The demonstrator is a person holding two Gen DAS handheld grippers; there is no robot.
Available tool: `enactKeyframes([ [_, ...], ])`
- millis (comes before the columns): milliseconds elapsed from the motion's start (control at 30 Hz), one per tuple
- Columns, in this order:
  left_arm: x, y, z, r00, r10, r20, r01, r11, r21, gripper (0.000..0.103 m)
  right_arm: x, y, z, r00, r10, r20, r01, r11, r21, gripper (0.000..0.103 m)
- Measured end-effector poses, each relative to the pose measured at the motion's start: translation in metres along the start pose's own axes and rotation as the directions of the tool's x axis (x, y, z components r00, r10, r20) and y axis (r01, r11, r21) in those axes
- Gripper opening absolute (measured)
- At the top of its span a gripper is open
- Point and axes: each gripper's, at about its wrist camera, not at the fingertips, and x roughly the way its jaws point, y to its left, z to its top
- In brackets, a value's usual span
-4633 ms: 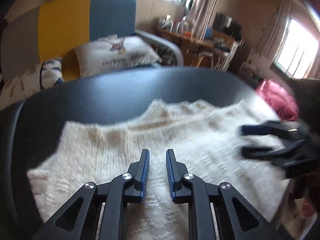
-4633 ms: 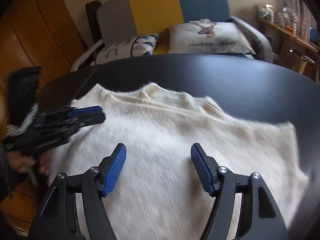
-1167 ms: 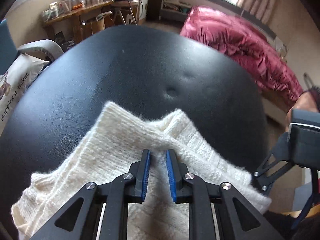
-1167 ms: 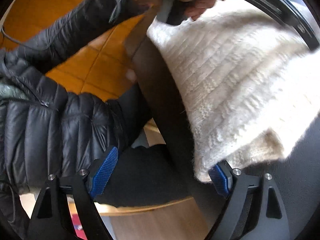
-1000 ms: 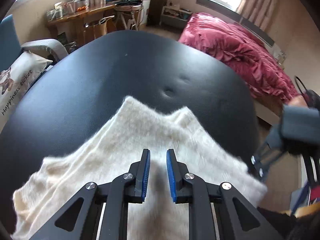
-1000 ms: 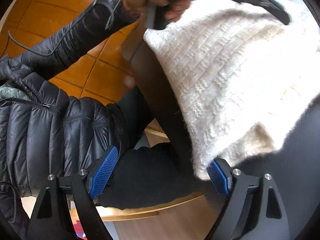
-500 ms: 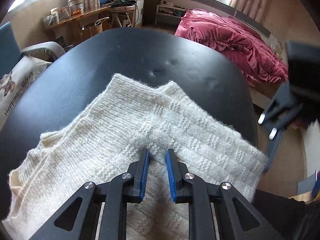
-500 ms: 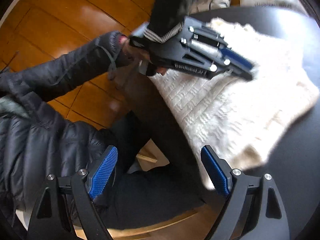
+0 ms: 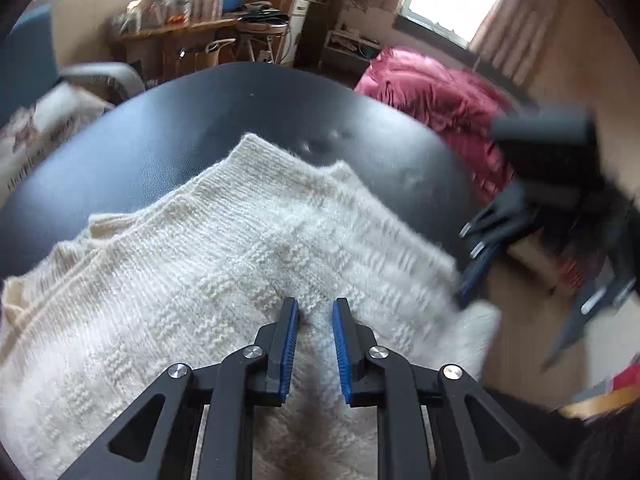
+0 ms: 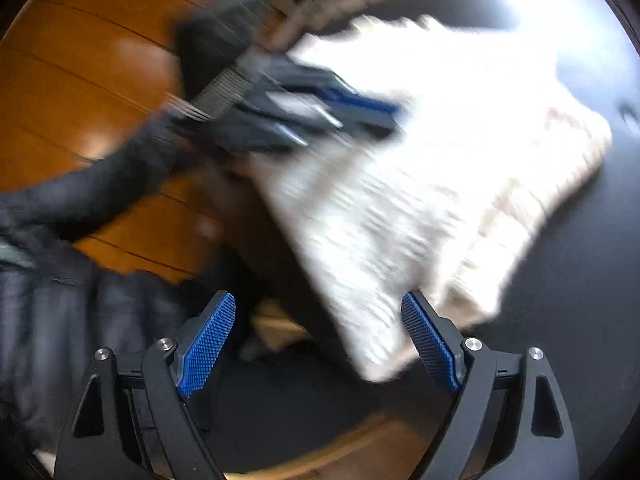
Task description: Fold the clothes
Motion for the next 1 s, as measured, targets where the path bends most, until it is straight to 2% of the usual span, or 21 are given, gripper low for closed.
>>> enactKeyframes([
  [67, -0.004, 0.005, 0.011, 1.0, 0.004, 0.022, -0.004, 1.0, -0.005, 0.017, -0.009, -0.002, 0.004, 1.0, -0.007, -0.001, 0.007, 1.0, -0.019, 0.088],
  [167, 0.001, 0.005, 0.032, 0.999, 0.001, 0.043, 0.0, 1.0, -0.016, 0.017, -0.031, 0.002, 0.017, 0.997, -0.011, 0.074, 0.014, 0.999, -0.05, 0.088],
  [267, 0.012, 0.004, 0.058, 0.998, 0.026, 0.051, -0.026, 1.0, -0.003, 0.017, -0.048, -0.011, 0.035, 0.987, -0.022, 0.161, 0.027, 0.999, -0.027, 0.088],
  [333, 0.029, 0.007, 0.069, 0.998, 0.064, 0.022, -0.064, 0.998, 0.0, 0.017, -0.048, -0.021, 0.046, 0.983, -0.012, 0.184, 0.014, 1.0, -0.012, 0.088],
  [400, 0.05, 0.014, 0.073, 0.993, 0.109, -0.039, -0.11, 0.994, -0.01, 0.017, -0.032, -0.022, 0.051, 0.987, -0.009, 0.159, 0.011, 1.0, -0.01, 0.088],
  [467, 0.069, 0.023, 0.068, 0.981, 0.153, -0.119, -0.155, 0.988, -0.006, 0.017, -0.01, -0.023, 0.05, 0.994, -0.02, 0.111, 0.021, 1.0, -0.004, 0.088],
  [500, 0.073, 0.023, 0.066, 0.98, 0.159, -0.117, -0.159, 0.987, 0.007, 0.017, 0.002, -0.028, 0.048, 0.996, -0.063, 0.061, 0.062, 0.998, 0.013, 0.088],
  [533, 0.073, 0.021, 0.066, 0.983, 0.155, -0.099, -0.155, 0.988, 0.015, 0.017, 0.011, -0.03, 0.045, 0.996, -0.086, 0.033, 0.085, 0.996, 0.015, 0.088],
  [633, 0.058, 0.022, 0.061, 0.995, 0.083, -0.052, -0.084, 0.996, -0.023, 0.017, 0.007, -0.027, 0.038, 0.997, -0.063, 0.052, 0.063, 0.998, 0.001, 0.088],
  [767, 0.017, 0.04, 0.038, 0.998, 0.069, 0.008, -0.068, 0.994, -0.086, 0.017, -0.004, -0.017, 0.038, 0.995, -0.066, 0.077, 0.066, 0.998, 0.001, 0.088],
  [833, -0.004, 0.052, 0.02, 0.995, 0.095, 0.021, -0.092, 0.989, -0.117, 0.017, -0.005, -0.004, 0.044, 0.994, -0.069, 0.087, 0.072, 0.997, -0.035, 0.088],
  [933, -0.033, 0.079, -0.014, 0.984, 0.176, -0.003, -0.174, 0.973, -0.149, 0.017, 0.001, 0.009, 0.059, 0.993, -0.081, 0.081, 0.088, 0.993, -0.084, 0.088],
  [1000, -0.049, 0.094, -0.029, 0.978, 0.207, -0.002, -0.204, 0.964, -0.172, 0.017, 0.006, 0.01, 0.078, 0.993, -0.1, 0.066, 0.107, 0.988, -0.108, 0.088],
])
